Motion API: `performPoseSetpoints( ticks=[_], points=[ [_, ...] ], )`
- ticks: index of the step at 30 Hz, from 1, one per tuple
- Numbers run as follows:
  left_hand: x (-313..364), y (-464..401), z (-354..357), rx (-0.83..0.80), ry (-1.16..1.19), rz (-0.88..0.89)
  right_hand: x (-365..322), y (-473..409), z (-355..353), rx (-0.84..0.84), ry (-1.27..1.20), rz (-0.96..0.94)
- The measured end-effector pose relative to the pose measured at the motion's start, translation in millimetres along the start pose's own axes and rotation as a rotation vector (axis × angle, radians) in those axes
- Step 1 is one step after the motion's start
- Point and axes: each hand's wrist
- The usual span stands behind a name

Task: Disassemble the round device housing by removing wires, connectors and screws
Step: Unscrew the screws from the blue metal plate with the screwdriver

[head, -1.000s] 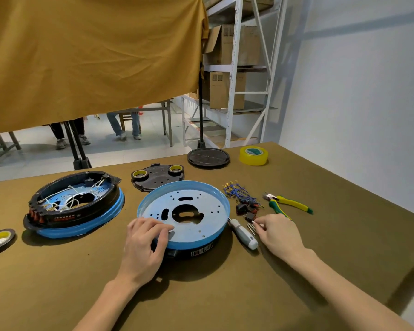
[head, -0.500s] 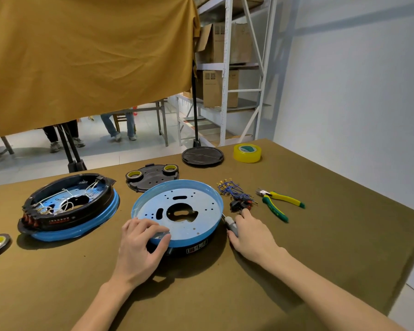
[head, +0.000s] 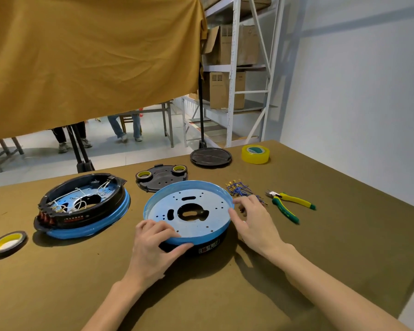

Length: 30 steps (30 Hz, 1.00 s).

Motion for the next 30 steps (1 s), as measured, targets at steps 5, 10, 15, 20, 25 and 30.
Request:
performPoseSetpoints(
  ticks=[5,10,15,20,25,30],
  points=[
    [17.0,-18.5,-12.0,0.142,0.230,-0.145,-26.6,-22.9,9.9,-0.011,-0.471,0.156],
    [18.8,-38.4,-42.7,0.405,0.547,-0.364,-27.3,-7.0,18.2,-0.137,-0.132,-0.168],
    [4.4,-46.3,-57.9,0.557,1.049,-0.763,-34.7,-1.1,32.1,-0.585,0.164,-0.427],
    [-2.0,-39.6,-70.7,0.550,1.379,-0.888,-32.1,-8.2,9.2,-0.487,-0.006,-0.370],
    [-8.2,-35.8,-60.2,0.415,1.568,-0.985,-33.1,-15.7,-18.1,-0.370,-0.210,-0.301],
    [-9.5,-32.9,-28.3,0.302,1.623,-1.098,-32.0,-17.8,-26.0,-0.231,-0.199,-0.293]
  ],
)
Point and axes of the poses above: each hand's wrist, its own y-axis away from the middle knuckle, its own z-axis out of the palm, x = y × z, and after that the axes turned 3 degrees about -x, right-handed
